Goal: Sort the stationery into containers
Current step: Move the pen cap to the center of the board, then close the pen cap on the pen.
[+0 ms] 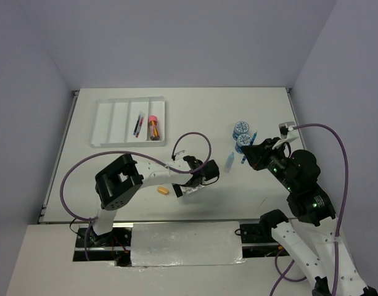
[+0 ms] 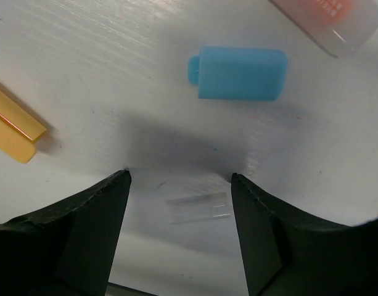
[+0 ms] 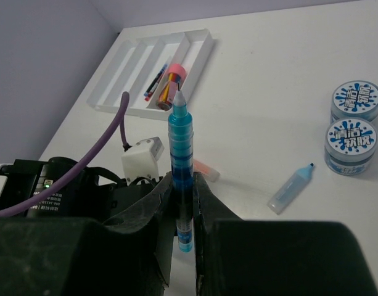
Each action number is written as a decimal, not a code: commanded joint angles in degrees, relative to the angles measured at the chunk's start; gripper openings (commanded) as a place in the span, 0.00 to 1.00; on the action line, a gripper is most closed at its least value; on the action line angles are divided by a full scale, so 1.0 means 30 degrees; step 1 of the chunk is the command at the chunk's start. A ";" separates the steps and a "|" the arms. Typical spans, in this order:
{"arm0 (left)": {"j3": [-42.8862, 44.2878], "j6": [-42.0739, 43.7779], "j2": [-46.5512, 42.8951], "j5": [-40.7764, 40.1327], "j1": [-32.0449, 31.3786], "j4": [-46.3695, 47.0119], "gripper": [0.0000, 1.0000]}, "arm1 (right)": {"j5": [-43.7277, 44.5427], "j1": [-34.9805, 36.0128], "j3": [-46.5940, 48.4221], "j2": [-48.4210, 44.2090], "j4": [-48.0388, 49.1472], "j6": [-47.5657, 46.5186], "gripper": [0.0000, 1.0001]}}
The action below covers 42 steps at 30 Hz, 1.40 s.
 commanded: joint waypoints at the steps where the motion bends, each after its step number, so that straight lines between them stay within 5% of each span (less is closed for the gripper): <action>1: 0.0162 0.0710 0.0120 0.0354 0.0018 0.0525 0.79 | -0.0136 -0.0057 -0.0183 0.0018 0.1083 -0.0053 0.00; 19: 0.0604 -0.0402 0.0796 0.1145 -0.1242 0.0231 0.77 | -0.0165 -0.0057 -0.0241 -0.0539 0.0819 -0.0346 0.00; 30: 0.0136 -0.0023 0.1235 0.1321 -0.1330 0.0964 0.57 | -0.0223 -0.0058 -0.0212 -0.0715 0.0760 -0.0493 0.00; 36: -0.1064 0.1816 0.0680 0.0911 -0.0921 0.2947 0.50 | -0.0253 -0.0086 -0.0183 -0.0744 0.0702 -0.0610 0.00; 38: -0.2119 0.3020 -0.0023 0.0591 -0.0803 0.3949 0.41 | -0.0282 -0.0057 -0.0124 -0.0744 0.0701 -0.0668 0.00; 42: -0.2561 0.8595 -0.0697 -0.1369 -0.0364 0.5034 0.42 | -0.0253 -0.0086 0.0081 -0.0802 0.0497 -0.0756 0.00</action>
